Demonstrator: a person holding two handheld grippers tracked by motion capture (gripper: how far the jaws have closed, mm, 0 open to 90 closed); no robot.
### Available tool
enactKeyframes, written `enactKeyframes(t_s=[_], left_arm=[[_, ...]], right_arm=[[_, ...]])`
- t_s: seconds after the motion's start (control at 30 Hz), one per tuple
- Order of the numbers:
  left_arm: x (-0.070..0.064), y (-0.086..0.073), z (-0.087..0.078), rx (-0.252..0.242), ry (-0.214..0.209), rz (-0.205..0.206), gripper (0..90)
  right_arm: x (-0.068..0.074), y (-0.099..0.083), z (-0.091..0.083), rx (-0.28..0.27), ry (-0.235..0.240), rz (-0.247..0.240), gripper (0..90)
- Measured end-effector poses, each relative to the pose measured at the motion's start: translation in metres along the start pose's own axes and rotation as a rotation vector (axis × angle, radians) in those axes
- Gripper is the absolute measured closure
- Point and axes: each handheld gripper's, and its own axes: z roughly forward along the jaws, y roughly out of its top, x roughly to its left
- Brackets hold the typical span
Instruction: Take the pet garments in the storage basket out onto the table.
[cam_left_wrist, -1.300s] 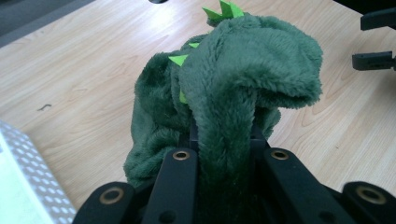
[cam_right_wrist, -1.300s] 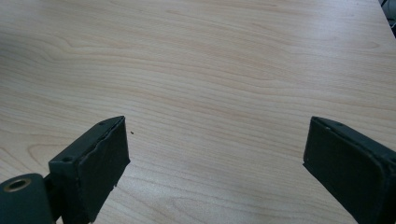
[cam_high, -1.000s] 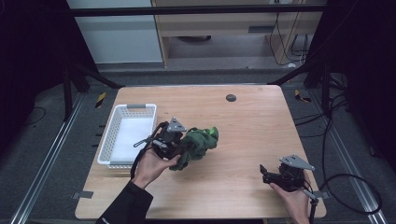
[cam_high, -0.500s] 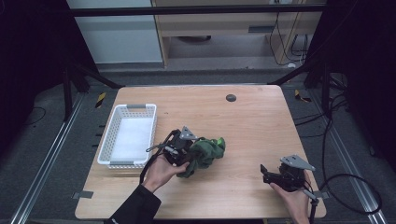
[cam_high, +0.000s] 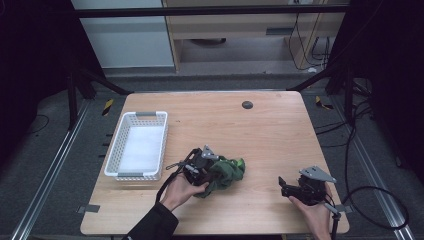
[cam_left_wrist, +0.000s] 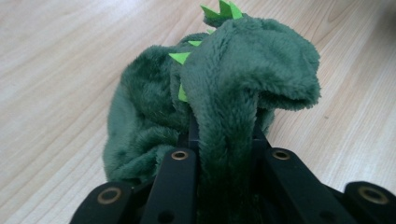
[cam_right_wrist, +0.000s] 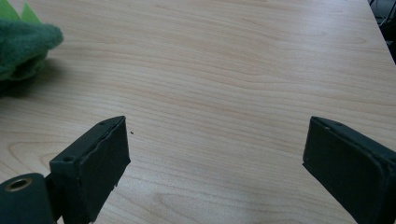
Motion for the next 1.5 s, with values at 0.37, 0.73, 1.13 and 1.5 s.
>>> enactKeyframes(t_s=[0.37,0.73,1.13,1.5], left_arm=[[-0.001,-0.007,0.011,0.005,-0.020,-0.006,66.6],[0.000,-0.010,-0.008,-0.064,0.002,0.018,32.0],[-0.003,-0.020,-0.037,-0.140,-0.005,0.017,23.4],[0.004,-0.042,-0.055,-0.205,0.051,-0.026,23.2]], right_arm=[[0.000,-0.001,0.001,0.009,0.001,-0.002,7.0],[0.000,-0.001,0.001,0.006,0.000,-0.001,6.7],[-0.001,-0.001,0.001,0.000,-0.001,0.004,6.6],[-0.001,-0.001,0.000,0.000,0.001,0.006,6.4]])
